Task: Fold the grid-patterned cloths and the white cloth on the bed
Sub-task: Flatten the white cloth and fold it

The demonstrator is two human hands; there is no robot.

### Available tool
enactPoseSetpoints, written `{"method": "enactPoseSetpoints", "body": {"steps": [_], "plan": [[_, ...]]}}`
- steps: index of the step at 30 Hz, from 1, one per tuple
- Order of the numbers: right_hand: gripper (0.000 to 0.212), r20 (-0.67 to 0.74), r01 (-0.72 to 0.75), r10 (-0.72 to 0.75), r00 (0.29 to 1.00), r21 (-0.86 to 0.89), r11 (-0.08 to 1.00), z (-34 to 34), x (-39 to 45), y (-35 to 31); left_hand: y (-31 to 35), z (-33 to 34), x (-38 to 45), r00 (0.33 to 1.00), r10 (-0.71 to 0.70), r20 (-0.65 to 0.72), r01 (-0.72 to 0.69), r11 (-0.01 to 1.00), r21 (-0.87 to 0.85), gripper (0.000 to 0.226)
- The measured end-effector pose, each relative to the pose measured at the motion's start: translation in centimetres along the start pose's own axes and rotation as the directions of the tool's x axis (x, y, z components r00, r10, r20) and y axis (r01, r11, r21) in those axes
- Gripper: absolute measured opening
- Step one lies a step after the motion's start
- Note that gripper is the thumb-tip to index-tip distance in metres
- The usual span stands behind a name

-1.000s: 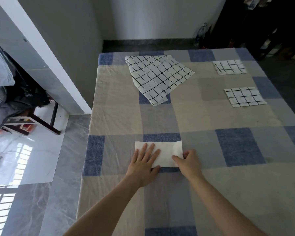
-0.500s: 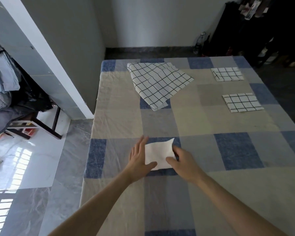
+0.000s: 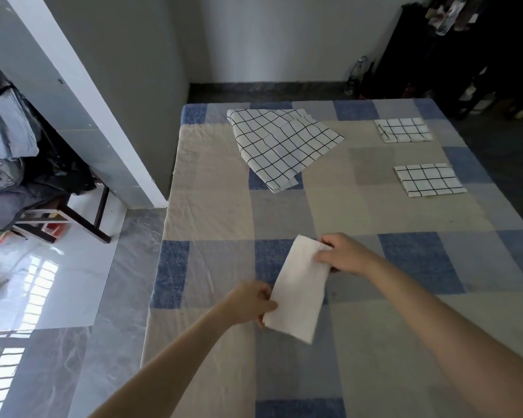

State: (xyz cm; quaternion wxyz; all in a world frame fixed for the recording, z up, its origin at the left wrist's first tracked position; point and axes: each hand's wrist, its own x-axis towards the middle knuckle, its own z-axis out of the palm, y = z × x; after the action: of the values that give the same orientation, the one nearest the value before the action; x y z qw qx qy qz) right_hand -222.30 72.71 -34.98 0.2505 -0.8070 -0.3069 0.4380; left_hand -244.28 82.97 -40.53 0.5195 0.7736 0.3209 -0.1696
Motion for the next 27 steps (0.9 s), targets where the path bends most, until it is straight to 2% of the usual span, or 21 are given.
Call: {"method": "enactPoseSetpoints", "body": {"steps": [3, 5, 8, 11, 13, 15, 18, 20, 23, 27], "plan": [[0.011, -0.184, -0.016, -0.015, 0.983, -0.169, 0.985, 0.9, 1.9, 2.0, -0.7, 1.2, 0.0, 0.969, 0.029, -0.247, 0.056, 0.943, 0.329, 0.018], [0.011, -0.254, -0.042, -0.008, 0.967, -0.19, 0.981, 1.5, 2.5, 2.9, -0.4, 1.9, -0.5, 0.938, 0.201, -0.283, -0.039, 0.871, 0.49, 0.016], [0.011, -0.328, -0.04, -0.029, 0.944, -0.201, 0.979, 2.2, 2.3, 3.1, -0.6, 3.2, -0.4, 0.884, 0.453, -0.114, -0.277, 0.704, 0.654, 0.03], [0.016, -0.367, 0.05, -0.133, 0.921, -0.227, 0.973, 3.1, 1.1, 2.8, -1.7, 3.8, 0.3, 0.843, 0.538, 0.024, -0.402, 0.598, 0.694, 0.038], [0.012, -0.379, 0.139, -0.231, 0.896, -0.253, 0.957, 3.9, 0.0, 2.8, -2.3, 3.9, 0.4, 0.837, 0.546, 0.033, -0.409, 0.584, 0.701, 0.039], [0.007, -0.349, 0.233, -0.357, 0.867, -0.35, 0.908, 5.2, -1.1, 3.5, -2.8, 3.8, 0.5, 0.815, 0.58, 0.007, -0.412, 0.57, 0.711, 0.04], [0.019, -0.246, 0.316, -0.507, 0.826, -0.543, 0.778, 7.6, -2.6, 5.5, -4.0, 3.2, 0.5, 0.833, 0.554, -0.005, -0.377, 0.573, 0.727, 0.047], [0.024, -0.205, 0.35, -0.557, 0.805, -0.594, 0.724, 9.0, -3.4, 6.9, -4.6, 2.8, 0.2, 0.845, 0.534, -0.022, -0.344, 0.575, 0.742, 0.053], [0.027, -0.181, 0.366, -0.575, 0.798, -0.613, 0.7, 10.5, -4.0, 8.5, -5.5, 2.2, -0.3, 0.86, 0.504, -0.076, -0.283, 0.597, 0.75, 0.055], [0.026, -0.171, 0.391, -0.609, 0.775, -0.627, 0.674, 11.4, -4.4, 9.4, -5.3, 1.8, -0.8, 0.879, 0.432, -0.201, -0.197, 0.714, 0.672, 0.059]]}}
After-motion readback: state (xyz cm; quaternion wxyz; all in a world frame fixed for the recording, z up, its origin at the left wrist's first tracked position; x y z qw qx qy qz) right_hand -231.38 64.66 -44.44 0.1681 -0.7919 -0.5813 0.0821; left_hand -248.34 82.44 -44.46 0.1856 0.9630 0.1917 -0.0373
